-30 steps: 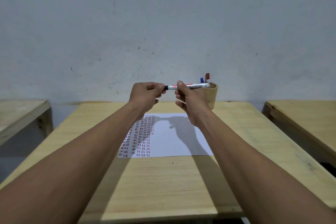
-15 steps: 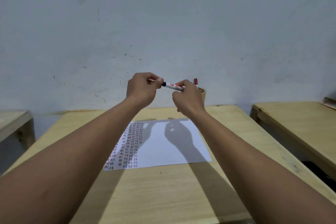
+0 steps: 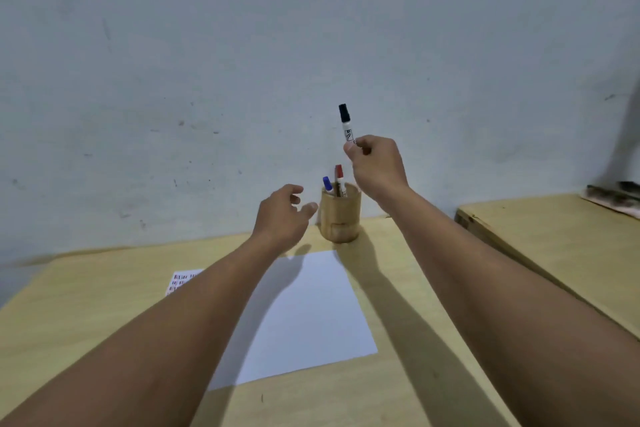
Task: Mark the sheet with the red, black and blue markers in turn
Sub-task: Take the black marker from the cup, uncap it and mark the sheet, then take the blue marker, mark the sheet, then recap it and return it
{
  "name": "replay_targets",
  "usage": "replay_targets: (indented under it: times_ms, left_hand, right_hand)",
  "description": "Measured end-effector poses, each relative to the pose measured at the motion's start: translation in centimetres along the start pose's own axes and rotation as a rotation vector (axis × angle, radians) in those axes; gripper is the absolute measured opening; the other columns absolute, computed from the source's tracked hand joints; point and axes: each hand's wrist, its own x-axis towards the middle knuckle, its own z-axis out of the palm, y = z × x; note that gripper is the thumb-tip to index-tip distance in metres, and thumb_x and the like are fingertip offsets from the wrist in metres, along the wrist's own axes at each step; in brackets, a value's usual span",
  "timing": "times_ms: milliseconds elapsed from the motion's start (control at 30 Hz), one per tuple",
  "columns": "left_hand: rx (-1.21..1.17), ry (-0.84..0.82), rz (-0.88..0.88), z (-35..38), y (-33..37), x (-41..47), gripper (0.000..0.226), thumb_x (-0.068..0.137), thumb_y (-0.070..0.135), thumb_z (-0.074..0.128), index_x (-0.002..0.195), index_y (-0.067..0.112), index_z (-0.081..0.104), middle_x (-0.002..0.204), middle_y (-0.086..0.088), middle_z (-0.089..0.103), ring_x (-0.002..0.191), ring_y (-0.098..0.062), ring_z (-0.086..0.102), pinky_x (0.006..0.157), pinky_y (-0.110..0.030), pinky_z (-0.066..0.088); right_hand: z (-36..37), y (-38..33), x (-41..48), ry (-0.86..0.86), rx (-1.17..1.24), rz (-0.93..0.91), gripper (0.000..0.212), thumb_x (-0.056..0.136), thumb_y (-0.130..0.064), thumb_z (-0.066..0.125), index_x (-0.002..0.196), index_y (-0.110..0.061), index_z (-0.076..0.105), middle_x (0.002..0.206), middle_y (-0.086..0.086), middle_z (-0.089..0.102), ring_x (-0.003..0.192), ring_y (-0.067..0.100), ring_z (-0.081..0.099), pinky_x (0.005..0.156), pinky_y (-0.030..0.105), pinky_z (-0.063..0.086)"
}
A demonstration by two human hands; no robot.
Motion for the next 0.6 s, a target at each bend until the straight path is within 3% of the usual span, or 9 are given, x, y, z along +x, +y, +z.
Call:
replay_targets:
  times_ms: [100,233,367,467,600]
  left_hand:
    - [0.001,-0.054,-0.013,2.5,-0.3,1.1,0.068,0.084,0.037,0.075,0.143,0.017,0.048,0.134,-0.006,0.06,0.117,-0.021,0.058,0.095,-0.031,0.047]
    - [-0.02,-0.093,-0.023,5.1,-0.4,2.5,0.089,0.076,0.037,0.082,0.15,0.014,0.039,0.142,-0.009,0.054,0.128,-0.025,0.053,0.097,-0.032,0.044]
    - [-0.079,-0.121,-0.005,6.9,-0.8,3.1,0.074,0.074,0.034,0.084,0.136,0.016,0.05,0.122,0.001,0.062,0.103,-0.018,0.059,0.08,-0.027,0.045]
    - [-0.098,-0.098,0.012,7.6,-1.1,3.4,0.056,0.078,0.03,0.08,0.127,0.017,0.054,0.108,0.007,0.062,0.092,-0.013,0.058,0.069,-0.024,0.046]
    - [-0.14,-0.084,-0.004,8.0,-1.5,3.8,0.055,0.078,0.028,0.08,0.125,0.018,0.055,0.11,0.005,0.064,0.095,-0.014,0.061,0.075,-0.026,0.051]
  right_hand:
    - [-0.4,0.6,1.5,-0.005,-0.054,-0.059,0.015,0.105,-0.02,0.055,0.11,-0.012,0.067,0.074,-0.012,0.057,0.047,-0.016,0.055,0.044,0.003,0.038]
    - [0.0,2.1,2.6,-0.035,-0.141,-0.077,0.019,0.103,-0.019,0.055,0.121,-0.016,0.061,0.087,-0.007,0.063,0.058,-0.008,0.056,0.048,0.011,0.037]
    - [1.0,4.0,3.6,-0.115,-0.239,-0.015,0.003,0.1,-0.018,0.059,0.1,-0.021,0.062,0.078,-0.008,0.062,0.065,0.005,0.06,0.059,0.023,0.047]
    - [1.5,5.4,4.5,-0.168,-0.333,0.029,0.022,0.098,-0.022,0.061,0.089,-0.004,0.07,0.079,0.006,0.065,0.072,0.021,0.06,0.066,0.031,0.047]
    - [2.1,6.3,4.8,-0.205,-0.407,0.072,0.033,0.095,-0.024,0.067,0.085,0.007,0.072,0.07,0.008,0.059,0.067,0.024,0.052,0.059,0.03,0.039]
